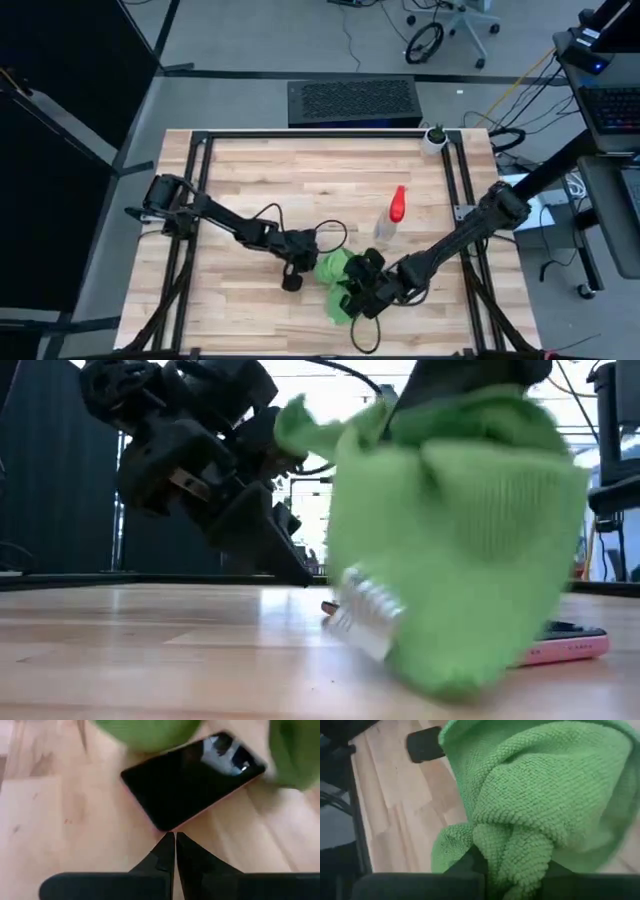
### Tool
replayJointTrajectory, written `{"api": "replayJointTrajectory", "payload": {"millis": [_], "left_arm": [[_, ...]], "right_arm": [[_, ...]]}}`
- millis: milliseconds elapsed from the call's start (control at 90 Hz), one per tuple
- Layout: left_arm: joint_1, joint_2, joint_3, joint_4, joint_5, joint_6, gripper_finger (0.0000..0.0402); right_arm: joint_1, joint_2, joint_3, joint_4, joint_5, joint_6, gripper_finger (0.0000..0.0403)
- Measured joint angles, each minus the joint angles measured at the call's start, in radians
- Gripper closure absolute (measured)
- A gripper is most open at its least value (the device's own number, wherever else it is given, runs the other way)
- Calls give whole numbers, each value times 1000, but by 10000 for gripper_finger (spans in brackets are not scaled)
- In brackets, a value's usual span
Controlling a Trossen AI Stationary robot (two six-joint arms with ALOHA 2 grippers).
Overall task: Apply microfiber cloth
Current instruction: Wipe the front of the cellphone with the green microfiber cloth
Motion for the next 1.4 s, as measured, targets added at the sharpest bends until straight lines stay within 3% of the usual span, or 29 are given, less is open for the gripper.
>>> {"api": "replayJointTrajectory", "payload": {"millis": [211, 411, 522, 711, 1022, 1222, 1333, 1400], "left_arm": [[-73, 12, 1, 176, -89, -45, 402], [-129, 99, 24, 270, -105, -97, 402], [-153, 149, 36, 250, -121, -99, 402], [-167, 169, 36, 202, -223, -121, 402], [-101, 226, 41, 219, -275, -84, 402], [-80, 184, 37, 159, -272, -66, 402], [-92, 107, 32, 67, -269, -64, 402], [-112, 59, 36, 60, -243, -60, 402]], "right_arm": [[58, -93, 0, -191, -7, 90, 378], [91, -25, 1, -196, -117, 169, 378], [109, 45, 1, -202, -213, 200, 378], [95, 166, 1, -171, -222, 219, 378], [59, 270, 4, 117, -261, 122, 378], [59, 254, 2, 92, -267, 104, 378], [59, 185, 0, 26, -265, 80, 378], [61, 118, 0, -33, -207, 74, 378]]}}
